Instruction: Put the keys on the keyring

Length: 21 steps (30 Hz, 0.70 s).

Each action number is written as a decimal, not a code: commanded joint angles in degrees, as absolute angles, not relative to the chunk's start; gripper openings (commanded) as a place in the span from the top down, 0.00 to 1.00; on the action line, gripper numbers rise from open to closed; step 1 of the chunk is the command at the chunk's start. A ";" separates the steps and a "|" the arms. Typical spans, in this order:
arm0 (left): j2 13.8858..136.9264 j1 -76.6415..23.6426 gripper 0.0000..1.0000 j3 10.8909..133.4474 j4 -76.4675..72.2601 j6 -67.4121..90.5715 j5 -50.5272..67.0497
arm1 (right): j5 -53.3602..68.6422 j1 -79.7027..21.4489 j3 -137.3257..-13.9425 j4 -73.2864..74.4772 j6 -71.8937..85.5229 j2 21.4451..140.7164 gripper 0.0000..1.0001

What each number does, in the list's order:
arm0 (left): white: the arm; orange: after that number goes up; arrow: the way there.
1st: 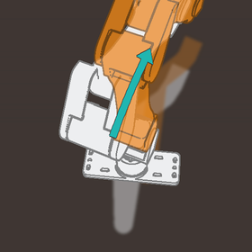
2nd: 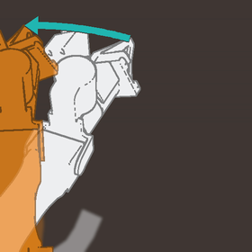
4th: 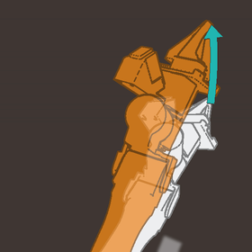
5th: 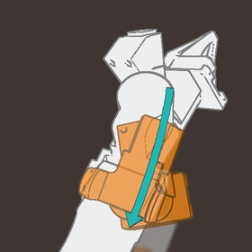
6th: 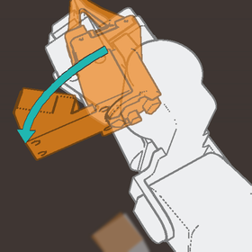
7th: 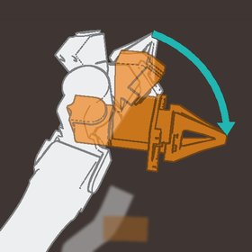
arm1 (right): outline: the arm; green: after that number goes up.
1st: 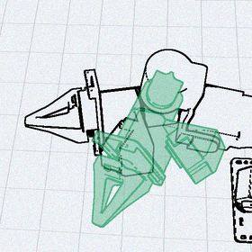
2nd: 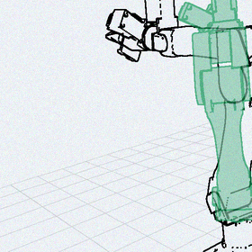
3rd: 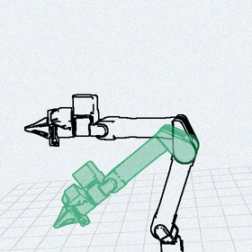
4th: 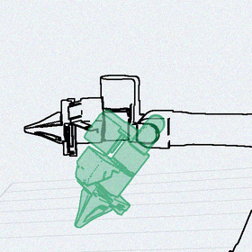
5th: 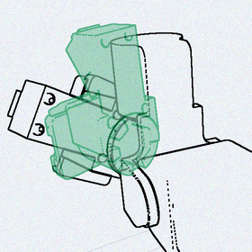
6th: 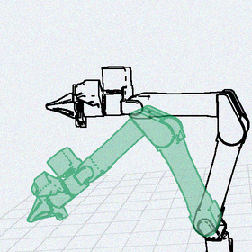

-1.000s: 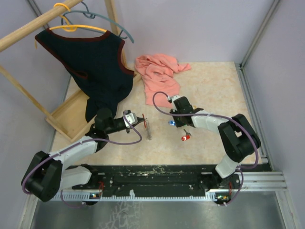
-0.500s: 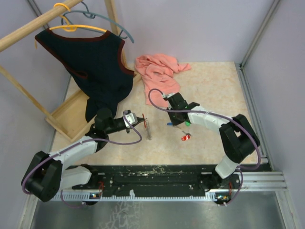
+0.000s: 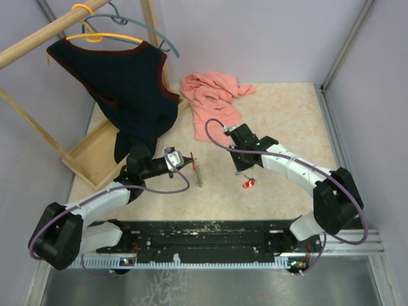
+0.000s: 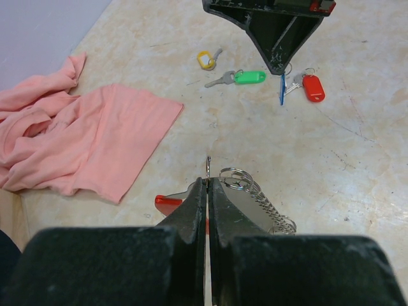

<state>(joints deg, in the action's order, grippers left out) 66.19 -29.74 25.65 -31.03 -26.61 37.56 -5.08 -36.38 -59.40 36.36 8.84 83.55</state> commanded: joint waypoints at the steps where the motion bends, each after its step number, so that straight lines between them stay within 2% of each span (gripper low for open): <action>1: 64.95 -29.36 1.00 26.76 -31.46 -26.80 38.92 | -4.13 -36.85 -60.79 38.14 9.67 84.11 1.00; 18: 65.18 -29.37 1.00 26.72 -30.59 -27.41 39.21 | -4.92 -36.91 -78.85 34.68 5.19 110.19 1.00; 21: 65.14 -29.36 1.00 26.78 -30.59 -27.46 39.31 | -4.58 -36.90 -80.32 33.77 4.85 111.22 0.95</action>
<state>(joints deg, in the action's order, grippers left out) 65.78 -29.74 25.65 -30.41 -26.87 38.00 -4.49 -36.38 -76.66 36.32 6.04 110.52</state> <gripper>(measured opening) 0.007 0.024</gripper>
